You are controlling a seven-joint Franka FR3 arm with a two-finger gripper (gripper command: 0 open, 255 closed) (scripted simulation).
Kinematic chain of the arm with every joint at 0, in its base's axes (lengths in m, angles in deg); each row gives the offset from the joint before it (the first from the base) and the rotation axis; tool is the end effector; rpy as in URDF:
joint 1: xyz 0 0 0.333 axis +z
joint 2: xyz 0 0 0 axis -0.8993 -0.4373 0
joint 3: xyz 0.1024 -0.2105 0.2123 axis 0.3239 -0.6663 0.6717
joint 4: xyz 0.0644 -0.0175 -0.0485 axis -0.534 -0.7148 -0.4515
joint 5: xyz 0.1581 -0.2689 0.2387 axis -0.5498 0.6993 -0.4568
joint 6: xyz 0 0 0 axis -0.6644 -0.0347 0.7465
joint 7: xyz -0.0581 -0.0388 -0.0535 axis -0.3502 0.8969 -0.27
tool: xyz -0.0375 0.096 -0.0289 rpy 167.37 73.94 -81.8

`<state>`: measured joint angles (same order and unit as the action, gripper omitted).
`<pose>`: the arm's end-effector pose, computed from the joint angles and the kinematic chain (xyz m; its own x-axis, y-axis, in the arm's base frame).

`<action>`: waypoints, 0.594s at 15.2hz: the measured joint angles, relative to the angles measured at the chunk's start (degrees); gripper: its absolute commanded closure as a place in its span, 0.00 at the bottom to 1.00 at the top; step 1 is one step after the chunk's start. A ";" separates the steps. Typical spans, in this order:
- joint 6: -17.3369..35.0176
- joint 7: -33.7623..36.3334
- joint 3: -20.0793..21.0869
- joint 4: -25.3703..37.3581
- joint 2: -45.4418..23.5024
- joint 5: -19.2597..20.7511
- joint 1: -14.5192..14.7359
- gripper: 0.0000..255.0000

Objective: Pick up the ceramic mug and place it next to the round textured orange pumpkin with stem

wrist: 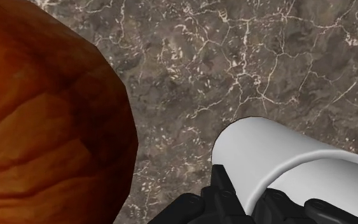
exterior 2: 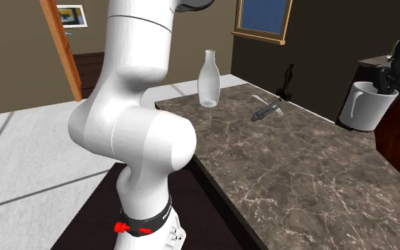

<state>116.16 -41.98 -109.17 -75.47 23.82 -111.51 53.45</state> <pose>0.2089 -0.5724 0.5025 0.9976 0.0686 0.0135 0.0694 -0.9953 -0.0675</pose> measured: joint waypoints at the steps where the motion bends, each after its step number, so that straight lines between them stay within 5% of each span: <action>1: 0.80 -0.09 -0.02 -0.87 0.01 -0.07 0.28 1.00; 9: 6.15 -1.34 1.19 -5.82 -1.38 -1.75 0.37 1.00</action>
<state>122.31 -43.32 -107.98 -81.29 22.44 -113.26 53.83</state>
